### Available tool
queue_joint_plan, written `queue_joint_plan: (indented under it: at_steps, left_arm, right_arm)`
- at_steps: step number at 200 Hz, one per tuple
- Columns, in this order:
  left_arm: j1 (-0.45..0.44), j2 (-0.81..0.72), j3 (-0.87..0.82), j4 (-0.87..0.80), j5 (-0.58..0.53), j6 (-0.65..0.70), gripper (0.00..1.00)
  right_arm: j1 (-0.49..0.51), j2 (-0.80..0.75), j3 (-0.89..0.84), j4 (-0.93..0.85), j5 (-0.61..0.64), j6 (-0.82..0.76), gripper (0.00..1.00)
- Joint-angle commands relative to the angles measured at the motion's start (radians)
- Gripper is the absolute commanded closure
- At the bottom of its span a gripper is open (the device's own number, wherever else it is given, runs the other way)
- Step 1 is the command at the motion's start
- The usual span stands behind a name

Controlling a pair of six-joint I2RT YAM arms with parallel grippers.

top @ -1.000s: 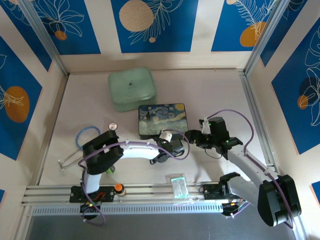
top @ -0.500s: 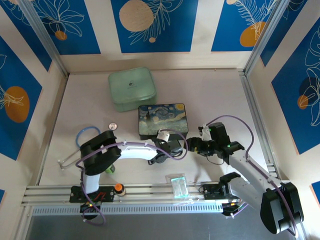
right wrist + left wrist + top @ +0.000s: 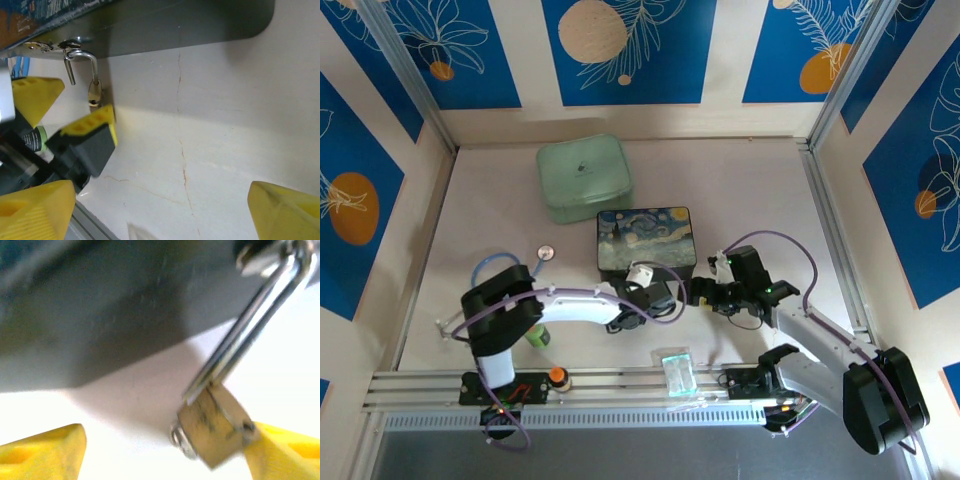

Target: Unlock the padlock with the key

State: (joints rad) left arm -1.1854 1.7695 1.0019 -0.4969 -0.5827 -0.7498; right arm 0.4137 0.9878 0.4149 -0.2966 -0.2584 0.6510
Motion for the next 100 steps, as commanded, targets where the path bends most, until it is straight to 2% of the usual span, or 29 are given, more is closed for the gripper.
queue_joint_plan:
  at_steps: [1, 15, 24, 64, 83, 100]
  left_arm:
    - [-0.012, -0.085, -0.046, 0.032, 0.115, 0.032, 0.11]
    - [-0.007, -0.132, -0.053, 0.033, 0.121, 0.045, 0.07]
    - [-0.002, -0.163, -0.058, 0.032, 0.127, 0.056, 0.00]
    - [0.053, -0.364, -0.102, 0.034, 0.166, 0.119, 0.00]
    - [0.119, -0.463, -0.117, 0.036, 0.211, 0.246, 0.00]
    - [0.157, -0.504, -0.111, 0.032, 0.191, 0.423, 0.00]
  right_arm:
    - [0.016, -0.002, 0.008, 0.016, 0.028, 0.022, 0.07]
    - [0.034, -0.001, 0.010, 0.027, 0.045, 0.034, 0.03]
    - [0.048, -0.001, 0.012, 0.032, 0.061, 0.043, 0.01]
    - [0.097, 0.007, 0.024, 0.049, 0.118, 0.075, 0.01]
    - [0.146, 0.012, 0.013, 0.108, 0.163, 0.115, 0.01]
    - [0.234, 0.018, 0.004, 0.160, 0.282, 0.159, 0.00]
